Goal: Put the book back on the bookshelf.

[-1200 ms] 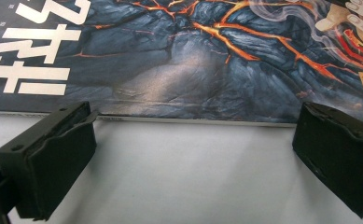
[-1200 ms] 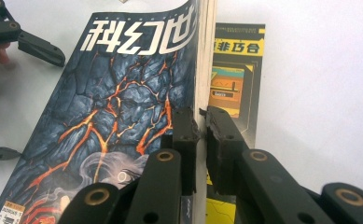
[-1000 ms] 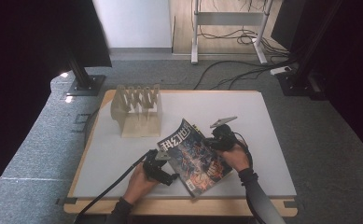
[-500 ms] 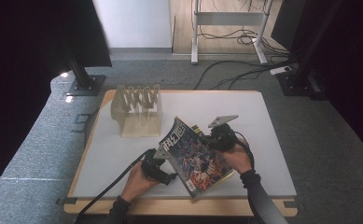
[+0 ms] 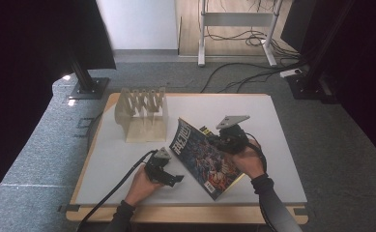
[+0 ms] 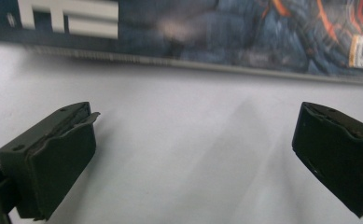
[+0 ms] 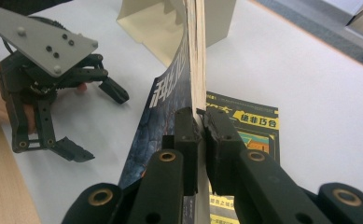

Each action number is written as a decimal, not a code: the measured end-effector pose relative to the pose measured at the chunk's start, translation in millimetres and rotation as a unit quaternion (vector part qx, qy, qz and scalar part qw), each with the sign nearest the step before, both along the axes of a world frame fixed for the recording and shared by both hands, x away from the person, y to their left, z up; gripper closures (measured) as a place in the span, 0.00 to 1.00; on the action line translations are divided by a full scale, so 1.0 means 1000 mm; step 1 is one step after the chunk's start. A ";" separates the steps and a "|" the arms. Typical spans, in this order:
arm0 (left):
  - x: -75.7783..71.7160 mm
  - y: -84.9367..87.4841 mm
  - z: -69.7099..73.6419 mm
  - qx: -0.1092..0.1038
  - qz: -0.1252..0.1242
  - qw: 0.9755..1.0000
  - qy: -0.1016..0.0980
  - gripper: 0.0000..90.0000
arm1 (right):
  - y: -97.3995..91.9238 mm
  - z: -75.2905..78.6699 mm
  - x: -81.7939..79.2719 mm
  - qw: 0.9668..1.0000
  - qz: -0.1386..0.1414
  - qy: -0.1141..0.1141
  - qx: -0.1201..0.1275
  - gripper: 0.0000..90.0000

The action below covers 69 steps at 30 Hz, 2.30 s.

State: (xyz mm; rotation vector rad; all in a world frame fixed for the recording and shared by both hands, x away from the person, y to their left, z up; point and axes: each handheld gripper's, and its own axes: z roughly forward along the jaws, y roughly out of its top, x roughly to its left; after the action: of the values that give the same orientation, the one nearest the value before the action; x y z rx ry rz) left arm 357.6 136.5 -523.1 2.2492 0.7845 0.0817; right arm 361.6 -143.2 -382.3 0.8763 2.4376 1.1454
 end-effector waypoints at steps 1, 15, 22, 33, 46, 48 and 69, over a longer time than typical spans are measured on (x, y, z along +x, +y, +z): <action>0.001 0.000 0.001 -0.008 0.000 1.000 0.003 0.00 | -0.001 0.002 -0.001 1.000 0.000 -0.004 0.000 0.92; 0.028 -0.002 0.011 -0.037 0.003 0.999 0.005 0.03 | 0.000 0.028 -0.008 0.999 0.006 -0.032 0.005 0.92; 0.041 -0.006 0.014 -0.066 0.005 0.998 0.004 0.03 | 0.001 0.036 -0.012 0.999 0.019 -0.035 0.017 0.92; 0.041 -0.003 0.028 -0.102 0.006 0.995 -0.011 0.04 | -0.003 0.036 -0.014 0.998 0.037 -0.033 0.036 0.92; 0.050 0.003 0.030 -0.127 0.021 0.992 -0.007 0.03 | -0.005 0.044 -0.018 0.997 0.058 -0.031 0.051 0.92; 0.049 0.003 0.032 -0.133 0.022 0.991 -0.012 0.03 | -0.008 0.043 -0.018 0.997 0.058 -0.027 0.053 0.92; 0.041 0.017 0.073 -0.116 0.021 0.991 -0.057 0.34 | -0.013 0.027 -0.011 0.998 0.049 -0.022 0.033 0.92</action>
State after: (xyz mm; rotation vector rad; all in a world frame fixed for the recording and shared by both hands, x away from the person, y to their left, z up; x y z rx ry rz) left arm 399.1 153.3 -450.5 1.9917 0.7398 0.1306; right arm 350.8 -155.9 -355.0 0.7487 2.4436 1.2723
